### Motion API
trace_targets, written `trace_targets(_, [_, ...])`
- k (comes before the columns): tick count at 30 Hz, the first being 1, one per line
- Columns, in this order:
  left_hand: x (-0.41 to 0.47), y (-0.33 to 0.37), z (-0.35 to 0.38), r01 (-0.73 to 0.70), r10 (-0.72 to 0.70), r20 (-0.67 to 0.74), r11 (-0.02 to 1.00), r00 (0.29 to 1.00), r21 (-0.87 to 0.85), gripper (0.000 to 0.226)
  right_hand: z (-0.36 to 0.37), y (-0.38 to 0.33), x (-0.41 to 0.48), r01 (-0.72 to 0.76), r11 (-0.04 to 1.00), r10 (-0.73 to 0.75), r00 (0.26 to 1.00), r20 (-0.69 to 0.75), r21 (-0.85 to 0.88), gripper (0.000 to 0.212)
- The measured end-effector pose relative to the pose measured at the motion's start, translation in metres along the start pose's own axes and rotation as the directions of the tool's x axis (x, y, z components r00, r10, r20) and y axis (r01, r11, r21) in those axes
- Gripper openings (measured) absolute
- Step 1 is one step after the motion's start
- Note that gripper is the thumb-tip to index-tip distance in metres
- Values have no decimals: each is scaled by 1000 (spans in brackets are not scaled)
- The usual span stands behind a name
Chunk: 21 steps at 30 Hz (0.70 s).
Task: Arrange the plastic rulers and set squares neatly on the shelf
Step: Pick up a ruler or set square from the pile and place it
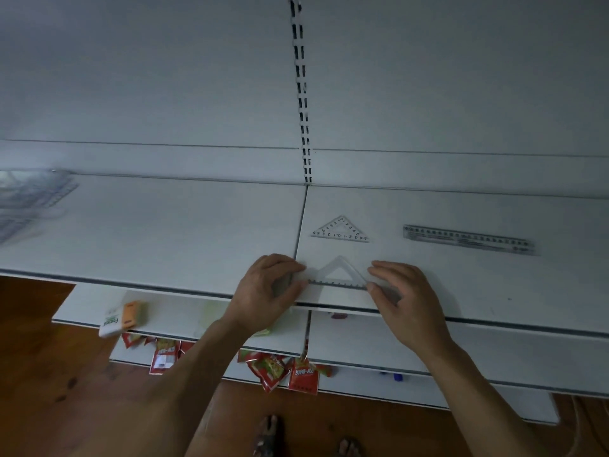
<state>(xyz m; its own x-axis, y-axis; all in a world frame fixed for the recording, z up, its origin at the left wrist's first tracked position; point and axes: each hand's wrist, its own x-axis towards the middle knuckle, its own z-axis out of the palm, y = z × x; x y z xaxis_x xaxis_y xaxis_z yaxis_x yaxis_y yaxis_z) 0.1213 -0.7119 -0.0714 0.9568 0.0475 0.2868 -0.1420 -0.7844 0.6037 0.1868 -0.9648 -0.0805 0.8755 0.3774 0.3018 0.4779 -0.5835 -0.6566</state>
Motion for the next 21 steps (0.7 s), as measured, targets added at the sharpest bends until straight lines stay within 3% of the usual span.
trace_targets(9, [-42, -19, -95, 128, -119, -133, 990, 984, 64, 33, 48, -96, 48, 11, 999, -6, 995, 101, -45, 28])
trace_targets(14, [-85, -67, -185, 259, -237, -244, 964, 940, 62, 34, 127, -202, 84, 46, 998, -37, 970, 241, -32, 34])
trace_targets(21, [-157, -148, -298, 452, -364, -344, 863, 866, 224, 35, 235, -353, 111, 130, 992, -120, 927, 356, -3, 38])
